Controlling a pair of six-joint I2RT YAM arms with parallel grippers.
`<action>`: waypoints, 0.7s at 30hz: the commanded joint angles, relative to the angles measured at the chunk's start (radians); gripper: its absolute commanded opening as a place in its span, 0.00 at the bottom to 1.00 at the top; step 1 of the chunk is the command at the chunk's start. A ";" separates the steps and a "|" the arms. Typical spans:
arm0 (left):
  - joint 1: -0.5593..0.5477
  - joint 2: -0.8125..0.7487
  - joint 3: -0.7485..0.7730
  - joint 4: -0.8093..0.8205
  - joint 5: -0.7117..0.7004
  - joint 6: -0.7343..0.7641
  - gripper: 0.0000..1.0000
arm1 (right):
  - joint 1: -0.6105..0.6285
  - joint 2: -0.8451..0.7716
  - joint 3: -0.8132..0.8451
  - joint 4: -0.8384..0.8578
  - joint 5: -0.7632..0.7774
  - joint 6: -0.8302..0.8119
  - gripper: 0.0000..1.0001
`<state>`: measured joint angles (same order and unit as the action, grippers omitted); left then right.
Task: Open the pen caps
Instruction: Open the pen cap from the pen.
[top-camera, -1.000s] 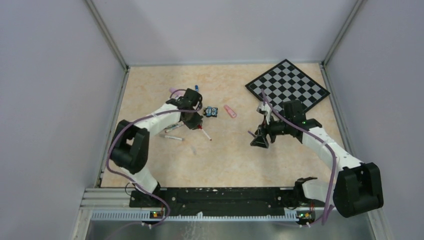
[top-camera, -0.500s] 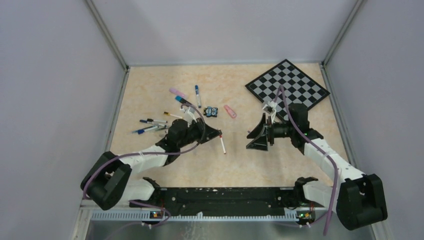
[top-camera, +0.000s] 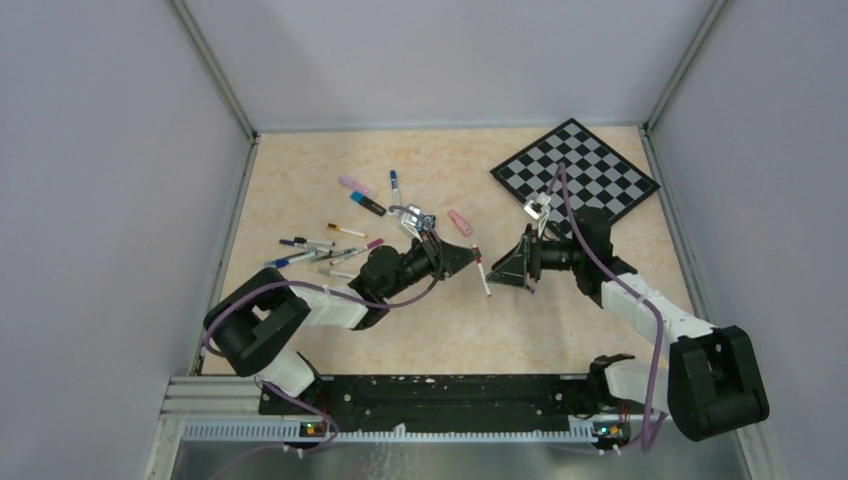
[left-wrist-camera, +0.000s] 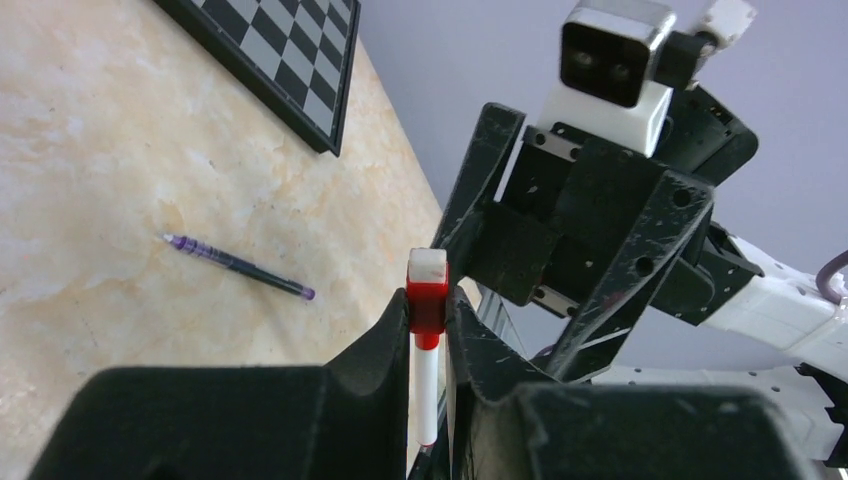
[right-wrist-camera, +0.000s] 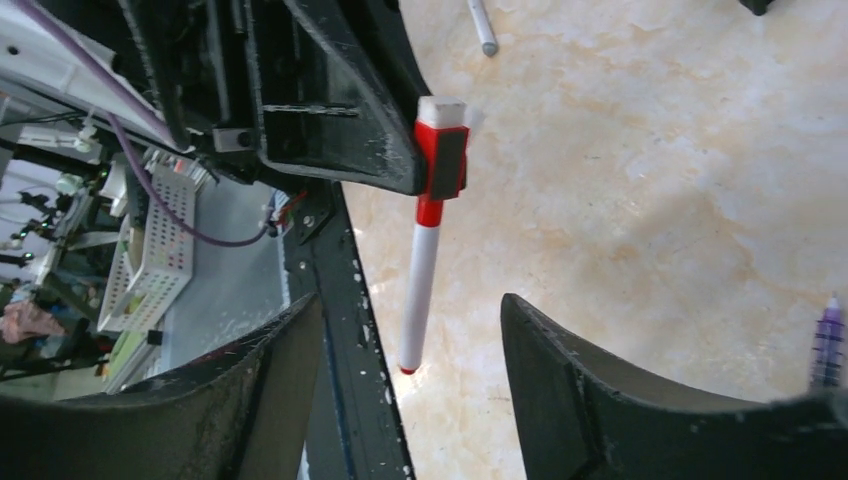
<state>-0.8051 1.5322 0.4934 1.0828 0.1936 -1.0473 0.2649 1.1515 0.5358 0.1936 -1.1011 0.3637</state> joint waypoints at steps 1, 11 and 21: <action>-0.028 0.022 0.053 0.131 -0.061 0.000 0.00 | 0.015 0.024 0.007 0.004 0.093 -0.044 0.60; -0.055 0.057 0.077 0.137 -0.082 0.003 0.00 | 0.045 0.057 0.009 0.070 0.044 0.008 0.00; -0.050 0.026 0.098 0.040 -0.079 0.029 0.42 | 0.044 0.050 0.024 0.064 -0.022 -0.016 0.00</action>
<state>-0.8528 1.5864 0.5499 1.1286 0.1127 -1.0401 0.3035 1.2072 0.5365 0.2016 -1.0698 0.3592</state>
